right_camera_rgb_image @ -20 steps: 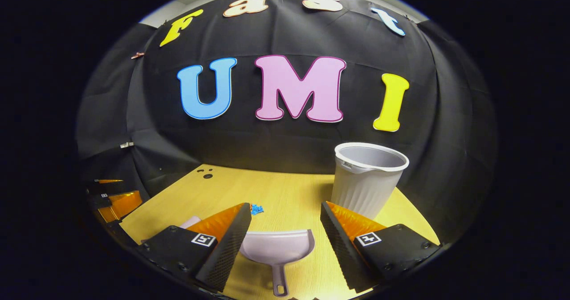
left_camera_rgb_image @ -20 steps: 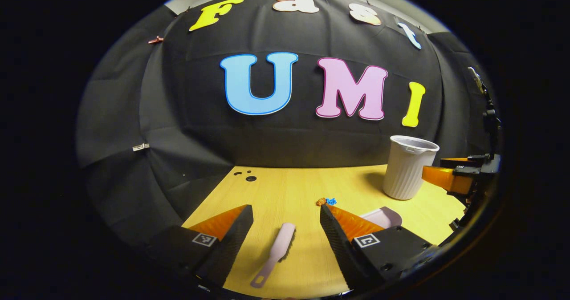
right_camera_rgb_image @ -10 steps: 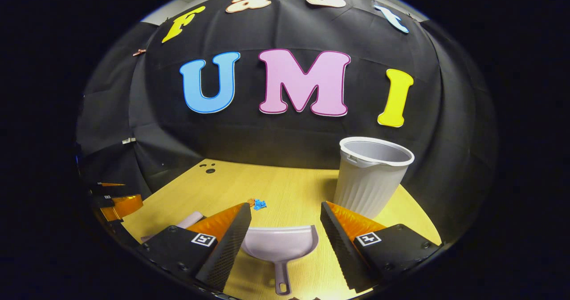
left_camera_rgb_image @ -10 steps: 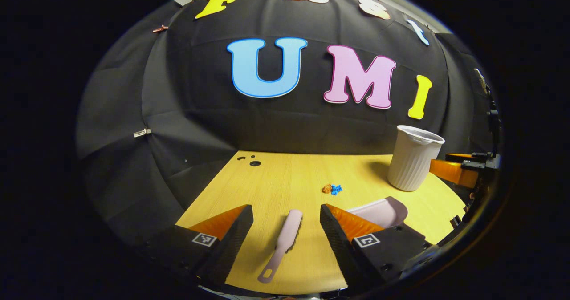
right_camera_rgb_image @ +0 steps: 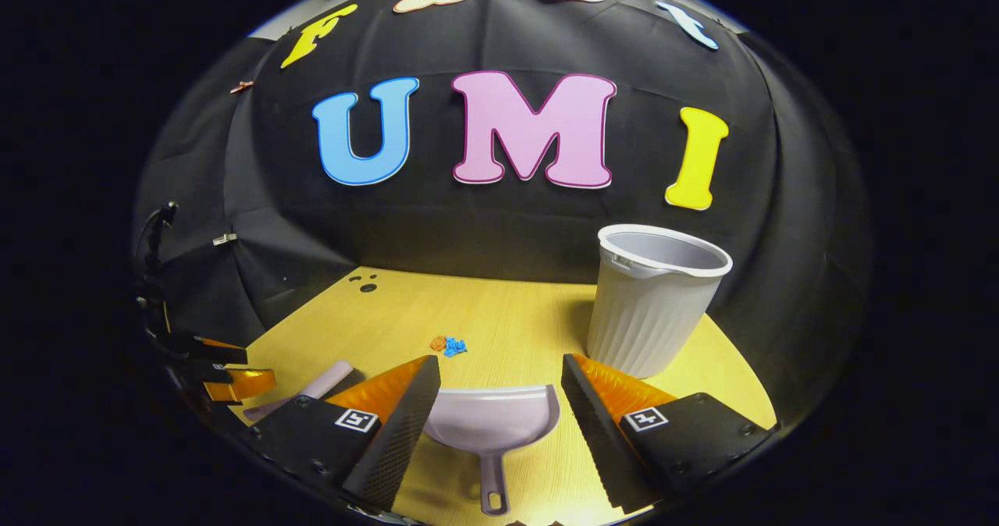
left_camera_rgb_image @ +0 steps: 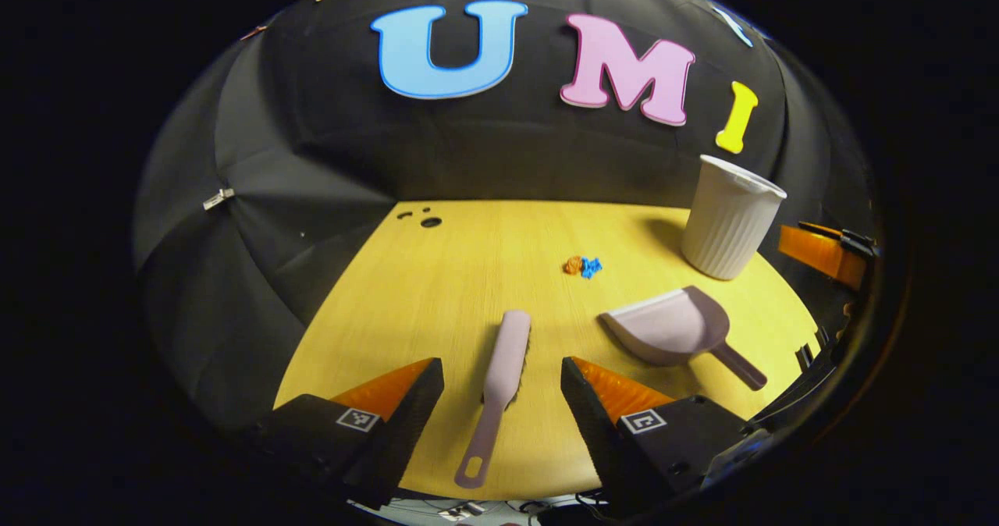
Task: Pick up the small broom and dustpan from the desktop, sweep the trash into the dustpan with the broom, and then empty the trash into the garbage bin.
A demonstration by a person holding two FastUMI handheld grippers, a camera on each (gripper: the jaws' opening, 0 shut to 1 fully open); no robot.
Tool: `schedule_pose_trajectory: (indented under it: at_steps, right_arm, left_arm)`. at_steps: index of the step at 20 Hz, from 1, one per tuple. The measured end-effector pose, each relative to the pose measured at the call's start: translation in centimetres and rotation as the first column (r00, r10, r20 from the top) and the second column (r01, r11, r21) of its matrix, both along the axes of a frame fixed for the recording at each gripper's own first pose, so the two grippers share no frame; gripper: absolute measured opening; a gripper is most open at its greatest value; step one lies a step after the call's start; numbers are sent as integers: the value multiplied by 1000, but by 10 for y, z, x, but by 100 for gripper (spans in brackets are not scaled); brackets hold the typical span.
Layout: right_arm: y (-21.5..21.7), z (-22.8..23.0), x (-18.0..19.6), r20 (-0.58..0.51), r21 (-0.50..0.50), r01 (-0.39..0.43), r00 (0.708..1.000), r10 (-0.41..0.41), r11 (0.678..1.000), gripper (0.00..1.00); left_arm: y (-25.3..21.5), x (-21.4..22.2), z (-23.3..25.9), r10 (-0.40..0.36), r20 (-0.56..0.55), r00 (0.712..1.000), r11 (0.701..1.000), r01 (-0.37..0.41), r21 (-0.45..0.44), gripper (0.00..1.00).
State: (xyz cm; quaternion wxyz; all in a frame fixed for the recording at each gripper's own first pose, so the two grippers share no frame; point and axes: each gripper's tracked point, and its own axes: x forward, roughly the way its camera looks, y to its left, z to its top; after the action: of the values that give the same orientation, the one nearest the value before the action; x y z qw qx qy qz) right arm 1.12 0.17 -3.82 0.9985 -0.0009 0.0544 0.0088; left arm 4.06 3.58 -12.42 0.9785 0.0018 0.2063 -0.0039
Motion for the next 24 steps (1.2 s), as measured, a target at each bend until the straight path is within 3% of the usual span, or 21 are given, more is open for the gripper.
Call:
schedule_pose_trajectory:
  at_steps: [5, 11, 17, 21, 24]
  right_arm:
    - [-1, -21, -8, -54, 5, -5, 999, 5, 1000, 98]
    - [-23, -31, -14, -74, 42, 57, 996, -54, 997, 98]
    - [-37, -52, -16, -158, 96, 114, 982, -98, 989, 99]
    - [-36, -58, -16, -184, 110, 119, 978, -98, 987, 100]
    - [-31, -62, -15, -199, 98, 105, 977, -83, 990, 100]
  left_arm:
    - [2, 22, -51, -45, -195, 980, 999, 47, 10, 96]
    - [5, 27, -112, -59, -459, 887, 996, 81, 29, 95]
    - [5, 44, -126, -39, -495, 868, 994, 87, 73, 90]
    - [0, 43, -136, -45, -522, 852, 997, 73, 34, 81]
    - [3, 48, -137, -53, -502, 863, 996, 84, 39, 77]
